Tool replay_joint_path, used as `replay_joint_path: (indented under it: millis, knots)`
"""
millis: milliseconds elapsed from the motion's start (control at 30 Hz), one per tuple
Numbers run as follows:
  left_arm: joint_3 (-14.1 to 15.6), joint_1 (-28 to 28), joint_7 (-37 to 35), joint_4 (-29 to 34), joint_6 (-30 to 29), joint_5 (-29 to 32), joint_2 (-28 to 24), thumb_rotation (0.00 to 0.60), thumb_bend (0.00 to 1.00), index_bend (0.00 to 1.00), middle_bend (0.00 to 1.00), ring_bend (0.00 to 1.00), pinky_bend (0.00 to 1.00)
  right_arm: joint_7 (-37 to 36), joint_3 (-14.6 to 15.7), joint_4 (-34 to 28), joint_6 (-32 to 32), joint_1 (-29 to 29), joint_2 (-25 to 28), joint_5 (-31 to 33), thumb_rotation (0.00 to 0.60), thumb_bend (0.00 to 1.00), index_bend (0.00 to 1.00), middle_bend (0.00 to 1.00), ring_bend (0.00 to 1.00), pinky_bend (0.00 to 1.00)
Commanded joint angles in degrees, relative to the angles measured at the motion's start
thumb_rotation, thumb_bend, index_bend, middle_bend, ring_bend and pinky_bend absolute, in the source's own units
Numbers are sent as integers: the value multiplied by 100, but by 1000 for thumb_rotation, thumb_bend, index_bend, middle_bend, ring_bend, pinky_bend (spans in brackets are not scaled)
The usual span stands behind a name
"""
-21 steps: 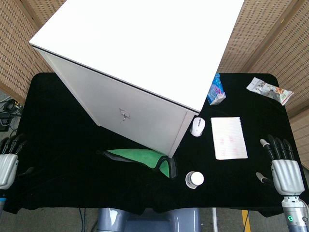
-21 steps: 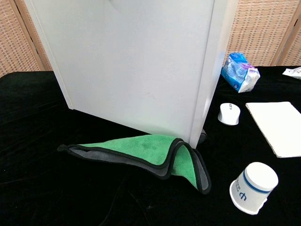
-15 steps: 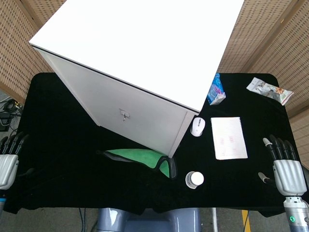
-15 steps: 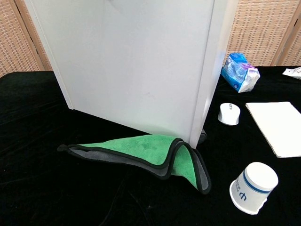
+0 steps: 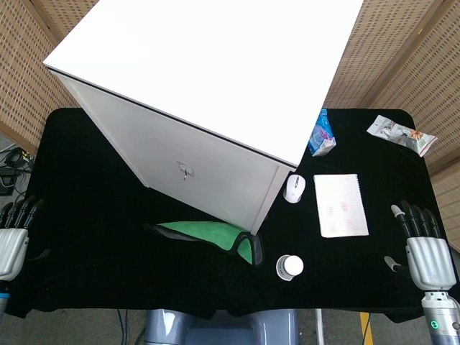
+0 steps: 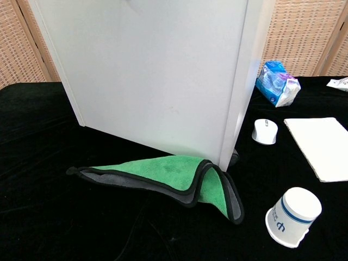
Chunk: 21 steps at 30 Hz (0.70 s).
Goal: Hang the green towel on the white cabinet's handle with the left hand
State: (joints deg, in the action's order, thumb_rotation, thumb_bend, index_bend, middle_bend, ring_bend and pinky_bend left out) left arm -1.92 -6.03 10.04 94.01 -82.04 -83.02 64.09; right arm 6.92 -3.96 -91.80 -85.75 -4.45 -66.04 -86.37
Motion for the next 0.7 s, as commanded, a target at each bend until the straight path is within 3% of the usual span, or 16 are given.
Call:
replay_joint_path:
  millis: [33,200,300,333,467,567,700]
  knots:
    - [4,7,2,10,-25,-20,-1,600,144,0,0,0,0,-11,3,3,-5,0,-1,-12,600,132,0,0,0,0]
    - [-4,34,-36,14,-134,-88,25,600,145,0,8,10,4,-7,17,8,6,2,-1,-16,600,132,1,0,0,0]
    - [-70,54,-45,-64,-318,-158,110,600,148,0,266,242,227,-24,16,-4,-3,5,5,-22,600,133,2,0,0,0]
    - [-93,51,-59,-92,-376,-196,150,600,149,0,396,354,335,-30,15,-7,-4,5,8,-22,600,132,2,0,0,0]
    - [-94,-14,-205,-215,-405,-377,317,600,148,40,695,609,520,-43,14,-18,13,5,27,-4,600,132,2,0,0,0]
    - [-51,-334,66,-23,124,-457,410,600,151,113,809,708,599,-74,18,-36,65,-6,53,25,600,132,2,0,0,0]
    - [-86,-619,440,191,635,-292,508,600,170,182,863,756,638,-116,21,-40,62,-10,70,3,600,132,3,0,0,0]
